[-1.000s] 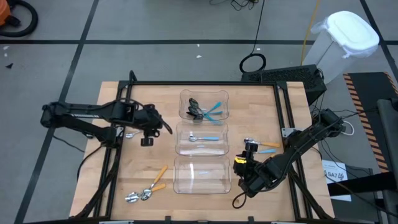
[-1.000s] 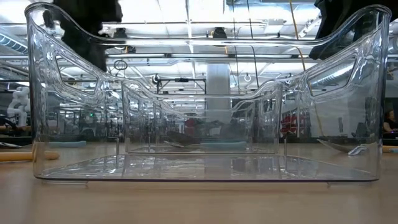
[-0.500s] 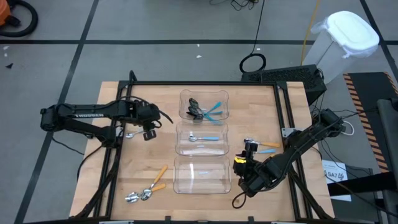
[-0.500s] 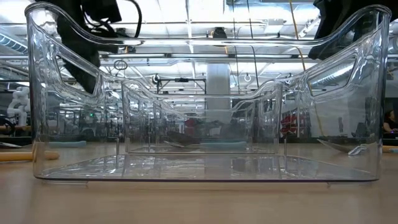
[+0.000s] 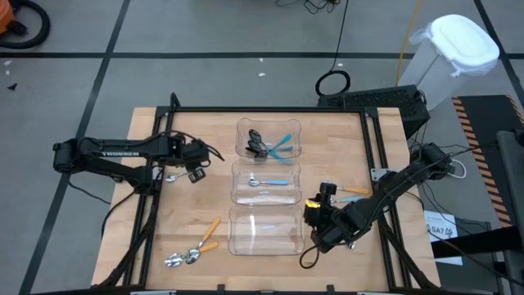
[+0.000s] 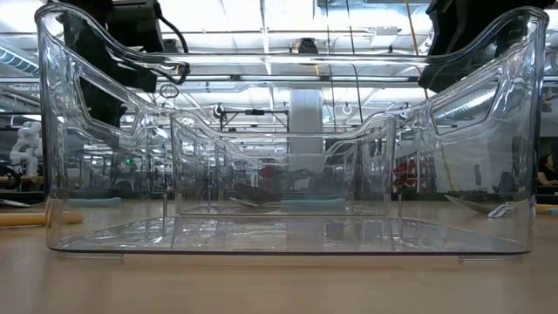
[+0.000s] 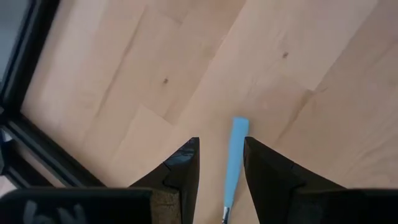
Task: Sort silverware by color (type)
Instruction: Put the light blue spoon into the middle transparent bin
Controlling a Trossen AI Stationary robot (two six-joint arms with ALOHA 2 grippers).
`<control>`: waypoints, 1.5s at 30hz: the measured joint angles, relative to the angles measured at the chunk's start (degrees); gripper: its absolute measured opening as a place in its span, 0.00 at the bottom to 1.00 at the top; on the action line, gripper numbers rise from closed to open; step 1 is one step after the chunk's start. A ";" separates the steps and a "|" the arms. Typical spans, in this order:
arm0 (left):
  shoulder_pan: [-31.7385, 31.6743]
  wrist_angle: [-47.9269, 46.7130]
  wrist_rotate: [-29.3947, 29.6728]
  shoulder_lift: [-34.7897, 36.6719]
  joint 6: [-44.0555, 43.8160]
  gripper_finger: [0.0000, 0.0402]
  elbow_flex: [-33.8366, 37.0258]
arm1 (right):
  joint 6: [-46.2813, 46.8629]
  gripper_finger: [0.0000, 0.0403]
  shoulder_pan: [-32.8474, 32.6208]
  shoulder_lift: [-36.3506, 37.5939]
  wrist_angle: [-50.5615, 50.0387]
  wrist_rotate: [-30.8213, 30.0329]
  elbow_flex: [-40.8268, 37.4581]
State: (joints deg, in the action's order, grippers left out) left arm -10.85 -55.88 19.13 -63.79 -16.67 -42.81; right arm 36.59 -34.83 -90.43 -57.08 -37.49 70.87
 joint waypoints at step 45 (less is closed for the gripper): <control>0.00 10.07 -0.96 -13.70 -7.62 0.31 4.83 | 1.70 0.42 -0.13 0.00 0.23 1.58 -0.01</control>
State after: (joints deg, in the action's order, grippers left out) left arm -10.85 -45.81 18.17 -77.49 -24.29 -37.98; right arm 38.29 -34.96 -90.43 -56.85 -35.91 70.86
